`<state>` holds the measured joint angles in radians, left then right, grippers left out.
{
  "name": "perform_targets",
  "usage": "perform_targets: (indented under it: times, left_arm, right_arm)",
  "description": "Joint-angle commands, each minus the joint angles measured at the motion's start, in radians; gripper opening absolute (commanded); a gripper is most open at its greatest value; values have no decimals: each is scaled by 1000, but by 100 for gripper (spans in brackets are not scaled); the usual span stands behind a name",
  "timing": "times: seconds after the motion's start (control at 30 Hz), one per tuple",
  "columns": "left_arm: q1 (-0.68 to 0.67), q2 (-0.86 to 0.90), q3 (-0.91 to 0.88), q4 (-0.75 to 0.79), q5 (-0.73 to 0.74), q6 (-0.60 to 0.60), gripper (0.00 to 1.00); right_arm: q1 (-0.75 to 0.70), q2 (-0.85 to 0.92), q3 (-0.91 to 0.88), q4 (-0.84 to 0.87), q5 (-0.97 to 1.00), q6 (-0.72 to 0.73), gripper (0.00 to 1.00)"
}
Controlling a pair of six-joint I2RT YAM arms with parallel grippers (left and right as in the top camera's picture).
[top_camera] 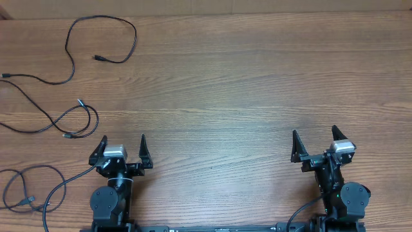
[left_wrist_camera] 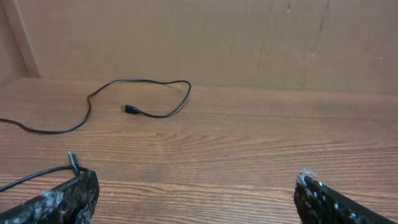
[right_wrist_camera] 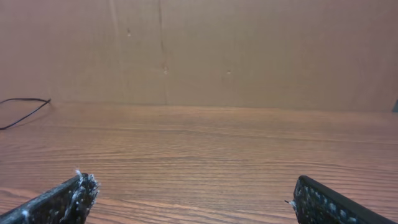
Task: Untangle cables
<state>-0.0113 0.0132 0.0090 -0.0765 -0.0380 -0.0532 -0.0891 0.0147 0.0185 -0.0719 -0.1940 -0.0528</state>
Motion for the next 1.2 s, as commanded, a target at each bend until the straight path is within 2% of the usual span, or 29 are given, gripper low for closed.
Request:
perform_targets:
  times: [0.0,0.13,1.17]
  left_arm:
    - [7,-10,-5,2,5,-6,100]
    - [7,-10,-5,2,6,-6,100]
    - [7,-10,-5,2,5,-6,100]
  right_arm:
    - [8,-12,-10,0,18,-10,100]
    - [8,-12,-10,0,21,-55,100]
    - [8,-12,-10,3,24,-53,100]
